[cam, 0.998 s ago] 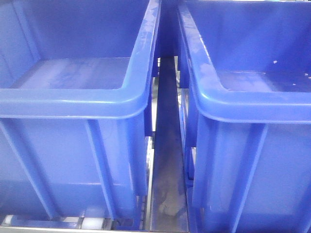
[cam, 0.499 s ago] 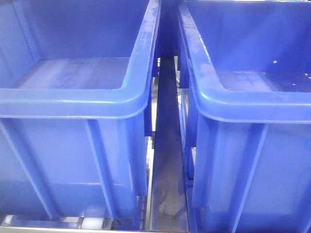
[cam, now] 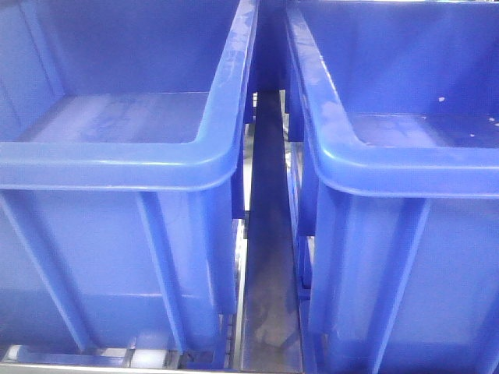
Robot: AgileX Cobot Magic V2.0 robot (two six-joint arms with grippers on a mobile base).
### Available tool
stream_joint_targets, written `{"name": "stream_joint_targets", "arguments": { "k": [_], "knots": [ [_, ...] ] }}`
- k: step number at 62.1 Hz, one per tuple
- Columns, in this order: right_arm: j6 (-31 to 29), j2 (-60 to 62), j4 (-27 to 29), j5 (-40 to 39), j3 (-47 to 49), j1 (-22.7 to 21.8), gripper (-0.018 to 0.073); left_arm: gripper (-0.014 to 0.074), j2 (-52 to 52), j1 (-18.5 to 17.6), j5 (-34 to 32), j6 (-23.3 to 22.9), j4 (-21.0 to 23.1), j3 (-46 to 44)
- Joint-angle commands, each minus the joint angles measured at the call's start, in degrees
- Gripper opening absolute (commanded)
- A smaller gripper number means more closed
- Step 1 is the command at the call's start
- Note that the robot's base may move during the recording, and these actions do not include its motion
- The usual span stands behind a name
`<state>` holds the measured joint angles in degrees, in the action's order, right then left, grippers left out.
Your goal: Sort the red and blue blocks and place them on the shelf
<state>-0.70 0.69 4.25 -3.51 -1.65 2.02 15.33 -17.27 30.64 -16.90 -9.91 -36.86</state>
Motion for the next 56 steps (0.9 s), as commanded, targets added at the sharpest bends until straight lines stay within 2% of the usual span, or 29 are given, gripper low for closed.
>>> {"name": "stream_joint_targets", "arguments": {
  "k": [1, 18, 27, 31, 35, 38, 42, 47, 56],
  "knots": [
    [0.14, 1.02, 0.07, -5.48, 1.15, -0.33, 0.0056, 0.0125, 0.59, -0.44, -4.88, -0.48, -0.36, -1.58],
    [0.14, 1.02, 0.07, -5.48, 1.15, -0.33, 0.0056, 0.0125, 0.59, -0.44, -4.93, -0.48, -0.24, -1.36],
    [0.14, 1.02, 0.07, -5.48, 1.15, -0.33, 0.0056, 0.0125, 0.59, -0.44, -9.47, -0.08, -1.15, 1.68],
    [0.14, 1.02, 0.07, -5.48, 1.15, -0.33, 0.0056, 0.0125, 0.49, -0.34, -14.58, 3.85, -0.18, 4.37],
    [0.14, 1.02, 0.07, -5.48, 1.15, -0.33, 0.0056, 0.0125, 0.49, 0.30, -20.85, 9.33, 2.89, 7.42],
    [0.14, 1.02, 0.07, -5.48, 1.15, -0.33, 0.0056, 0.0125, 0.49, 1.27, -25.09, 14.81, 6.56, 9.97],
    [0.14, 1.02, 0.07, -5.48, 1.15, -0.33, 0.0056, 0.0125, 0.49, 2.98, -28.44, 18.93, 11.97, 12.19],
    [0.14, 1.02, 0.07, -5.48, 1.15, -0.33, 0.0056, 0.0125, 0.49, 5.76, -30.64, 19.91, 15.00, 14.87],
    [0.14, 1.02, 0.07, -5.48, 1.15, -0.33, 0.0056, 0.0125, -0.76, 9.59, -31.07, 19.91, 14.95, 19.34]
  ]
}}
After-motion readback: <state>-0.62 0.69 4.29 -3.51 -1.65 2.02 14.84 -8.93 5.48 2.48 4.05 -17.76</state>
